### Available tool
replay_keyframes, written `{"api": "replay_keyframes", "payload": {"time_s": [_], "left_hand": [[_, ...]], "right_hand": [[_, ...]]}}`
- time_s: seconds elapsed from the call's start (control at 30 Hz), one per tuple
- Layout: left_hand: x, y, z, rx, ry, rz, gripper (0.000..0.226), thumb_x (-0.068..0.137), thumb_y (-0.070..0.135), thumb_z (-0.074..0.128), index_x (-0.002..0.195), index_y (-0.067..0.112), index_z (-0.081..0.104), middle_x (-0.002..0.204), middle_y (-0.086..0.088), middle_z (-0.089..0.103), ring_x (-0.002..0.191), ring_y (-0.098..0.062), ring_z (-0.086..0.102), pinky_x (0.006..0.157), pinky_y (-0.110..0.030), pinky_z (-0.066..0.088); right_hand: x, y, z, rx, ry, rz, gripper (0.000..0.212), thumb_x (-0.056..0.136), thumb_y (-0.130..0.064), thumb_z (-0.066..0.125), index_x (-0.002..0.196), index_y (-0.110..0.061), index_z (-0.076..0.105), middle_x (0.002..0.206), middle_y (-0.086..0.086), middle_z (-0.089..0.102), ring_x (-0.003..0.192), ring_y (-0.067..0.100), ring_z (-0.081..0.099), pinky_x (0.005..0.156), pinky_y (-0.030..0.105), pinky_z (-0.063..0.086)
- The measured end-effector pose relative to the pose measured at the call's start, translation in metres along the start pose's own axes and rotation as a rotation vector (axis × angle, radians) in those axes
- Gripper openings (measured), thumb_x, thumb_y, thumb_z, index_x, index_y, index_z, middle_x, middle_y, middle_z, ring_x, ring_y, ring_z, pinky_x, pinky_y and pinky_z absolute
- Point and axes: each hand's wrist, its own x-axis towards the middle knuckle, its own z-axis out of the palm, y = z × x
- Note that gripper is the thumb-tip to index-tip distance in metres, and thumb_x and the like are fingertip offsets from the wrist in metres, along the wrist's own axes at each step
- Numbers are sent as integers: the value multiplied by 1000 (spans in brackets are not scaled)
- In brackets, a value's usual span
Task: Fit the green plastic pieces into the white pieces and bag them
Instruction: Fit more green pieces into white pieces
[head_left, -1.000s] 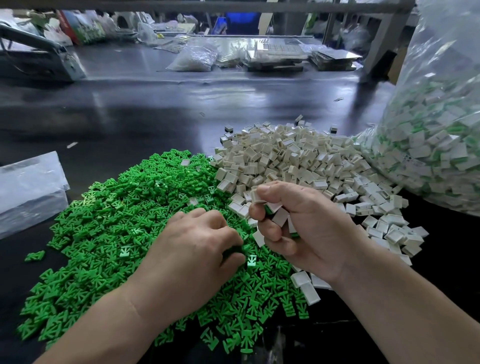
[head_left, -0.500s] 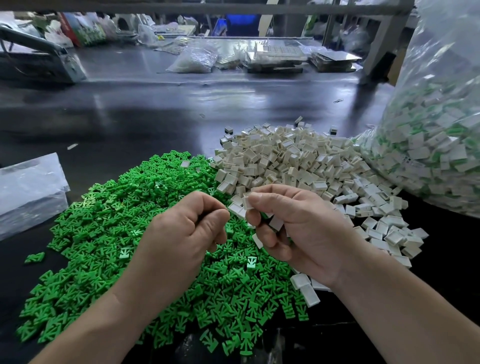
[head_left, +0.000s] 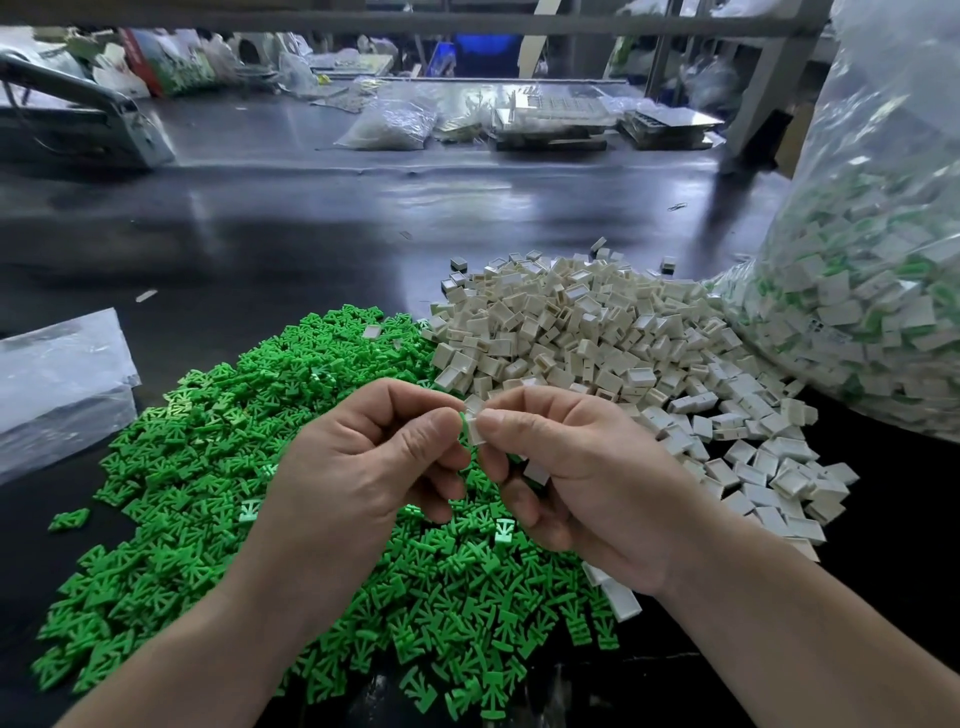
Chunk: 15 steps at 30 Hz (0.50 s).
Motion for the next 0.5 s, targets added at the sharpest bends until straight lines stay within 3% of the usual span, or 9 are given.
{"api": "replay_keyframes", "payload": {"time_s": [0.37, 0.5], "left_hand": [[-8, 7, 8, 253, 45, 166, 8, 81, 27, 67, 87, 27, 72, 72, -5, 71, 58, -14, 67, 51, -19, 52], [-6, 8, 7, 17, 14, 69, 17, 78, 26, 76, 93, 20, 73, 71, -11, 69, 57, -20, 65, 49, -25, 51]], "right_hand": [[0, 4, 1, -38, 7, -112, 9, 98, -18, 64, 91, -14, 67, 71, 4, 58, 46, 10, 47, 35, 19, 34], [-2, 3, 1, -65, -12, -108, 13, 97, -23, 64, 88, -15, 68, 71, 3, 57, 46, 11, 47, 35, 18, 33]]}}
